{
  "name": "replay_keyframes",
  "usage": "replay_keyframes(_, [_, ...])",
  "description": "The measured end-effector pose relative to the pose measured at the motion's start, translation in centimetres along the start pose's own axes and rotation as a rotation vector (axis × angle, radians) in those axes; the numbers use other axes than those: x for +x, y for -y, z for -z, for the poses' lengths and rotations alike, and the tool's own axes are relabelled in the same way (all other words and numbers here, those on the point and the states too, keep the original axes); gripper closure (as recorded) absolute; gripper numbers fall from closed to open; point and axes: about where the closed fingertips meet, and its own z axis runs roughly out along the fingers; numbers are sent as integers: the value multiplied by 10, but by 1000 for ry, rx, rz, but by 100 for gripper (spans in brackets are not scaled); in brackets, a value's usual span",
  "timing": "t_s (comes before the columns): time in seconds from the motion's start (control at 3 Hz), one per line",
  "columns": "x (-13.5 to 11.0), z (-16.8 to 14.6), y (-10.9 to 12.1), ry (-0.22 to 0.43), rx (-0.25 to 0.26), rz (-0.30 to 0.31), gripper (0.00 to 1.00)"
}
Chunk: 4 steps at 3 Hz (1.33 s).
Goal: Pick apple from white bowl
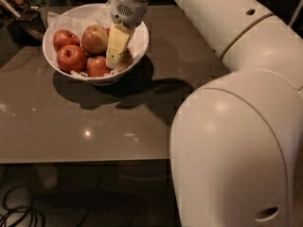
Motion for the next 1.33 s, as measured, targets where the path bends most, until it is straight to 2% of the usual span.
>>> replay_keyframes(1.0, [0,-20,2,-17,-41,-5,20])
replay_keyframes(1.33, [-1,-27,3,-19,-59,5,27])
